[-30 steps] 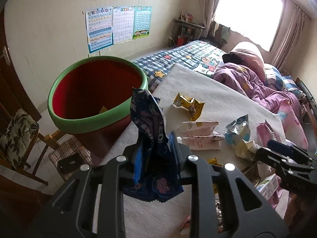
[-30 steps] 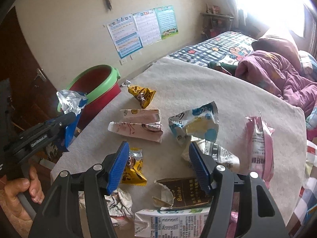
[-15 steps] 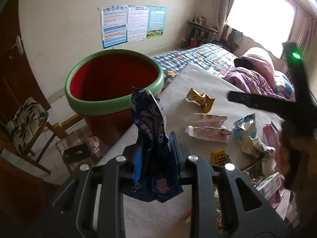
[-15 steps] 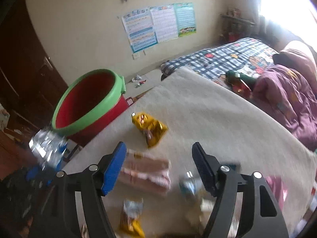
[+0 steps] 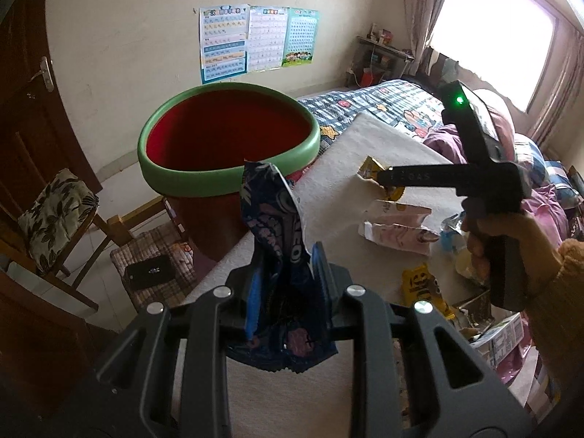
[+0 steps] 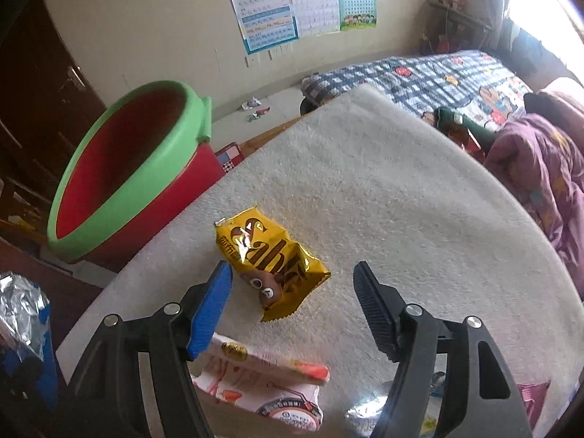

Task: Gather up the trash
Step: 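Grasp the gold Sahle wrapper with the right tool while the left tool holds the blue wrapper, then move both tools over the red bucket and open them to drop the wrappers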

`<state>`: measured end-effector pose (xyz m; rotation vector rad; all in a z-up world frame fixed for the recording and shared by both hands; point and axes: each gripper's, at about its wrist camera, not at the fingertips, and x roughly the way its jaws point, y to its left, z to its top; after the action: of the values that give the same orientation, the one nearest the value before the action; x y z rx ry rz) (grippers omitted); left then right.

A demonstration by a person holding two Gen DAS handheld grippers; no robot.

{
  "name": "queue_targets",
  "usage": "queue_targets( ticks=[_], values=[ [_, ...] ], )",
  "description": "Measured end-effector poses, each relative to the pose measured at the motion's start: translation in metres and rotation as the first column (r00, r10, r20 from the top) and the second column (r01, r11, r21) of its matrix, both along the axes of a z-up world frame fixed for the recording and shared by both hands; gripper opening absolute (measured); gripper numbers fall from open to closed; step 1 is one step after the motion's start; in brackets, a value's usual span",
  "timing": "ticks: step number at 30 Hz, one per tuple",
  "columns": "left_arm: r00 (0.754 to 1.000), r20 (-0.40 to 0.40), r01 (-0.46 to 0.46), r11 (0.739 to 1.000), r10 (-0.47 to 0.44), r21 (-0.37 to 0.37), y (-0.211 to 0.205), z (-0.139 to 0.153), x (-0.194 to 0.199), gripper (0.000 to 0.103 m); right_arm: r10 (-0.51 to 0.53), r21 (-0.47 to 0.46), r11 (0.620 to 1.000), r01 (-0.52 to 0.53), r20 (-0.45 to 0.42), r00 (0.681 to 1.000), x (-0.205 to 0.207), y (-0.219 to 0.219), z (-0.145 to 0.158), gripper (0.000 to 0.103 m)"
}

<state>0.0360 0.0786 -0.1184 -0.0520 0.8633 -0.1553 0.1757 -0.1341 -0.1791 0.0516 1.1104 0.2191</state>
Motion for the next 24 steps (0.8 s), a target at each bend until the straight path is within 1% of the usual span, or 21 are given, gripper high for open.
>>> queue_targets(
  ticks=[1, 3, 7, 11, 13, 16, 18, 22, 24],
  values=[
    [1.0, -0.005, 0.003, 1.0, -0.003, -0.002, -0.001, -0.001, 0.001, 0.025, 0.004, 0.003, 1.0, -0.004, -0.012, 1.0, 0.003, 0.001, -0.002, 0.056],
    [1.0, -0.011, 0.009, 1.0, -0.009, -0.003, -0.002, -0.002, 0.001, 0.025, 0.015, 0.011, 1.0, -0.015, -0.032, 0.999, 0.007, 0.002, -0.007, 0.046],
    [1.0, -0.009, 0.008, 1.0, -0.008, -0.003, -0.002, -0.002, 0.001, 0.025, 0.024, 0.034, 0.999, -0.024, -0.014, 1.0, 0.004, 0.002, -0.003, 0.036],
    [1.0, -0.01, 0.001, 1.0, -0.001, -0.008, 0.0, -0.003, 0.002, 0.025, 0.006, 0.096, 0.995, -0.011, 0.048, 0.999, -0.015, -0.006, 0.019, 0.035],
    [1.0, -0.009, 0.002, 1.0, -0.002, -0.01, 0.0, -0.003, 0.003, 0.025, -0.013, 0.13, 0.991, 0.002, 0.088, 0.996, -0.032, -0.012, 0.034, 0.035],
    [1.0, -0.008, 0.007, 1.0, -0.007, -0.014, 0.0, -0.004, 0.005, 0.025, -0.039, 0.175, 0.984, 0.018, 0.119, 0.992, -0.055, -0.018, 0.051, 0.035],
    [1.0, -0.008, 0.011, 1.0, -0.011, -0.018, -0.001, -0.004, 0.007, 0.025, -0.054, 0.18, 0.983, 0.03, 0.135, 0.989, -0.072, -0.021, 0.056, 0.035],
    [1.0, 0.0, 0.015, 0.999, -0.015, -0.028, -0.002, -0.004, 0.011, 0.025, -0.089, 0.15, 0.987, 0.063, 0.169, 0.982, -0.106, -0.018, 0.06, 0.035],
    [1.0, 0.004, 0.017, 0.999, -0.017, -0.03, -0.002, -0.003, 0.013, 0.025, -0.111, 0.162, 0.983, 0.083, 0.171, 0.979, -0.119, -0.018, 0.06, 0.035]
  ],
)
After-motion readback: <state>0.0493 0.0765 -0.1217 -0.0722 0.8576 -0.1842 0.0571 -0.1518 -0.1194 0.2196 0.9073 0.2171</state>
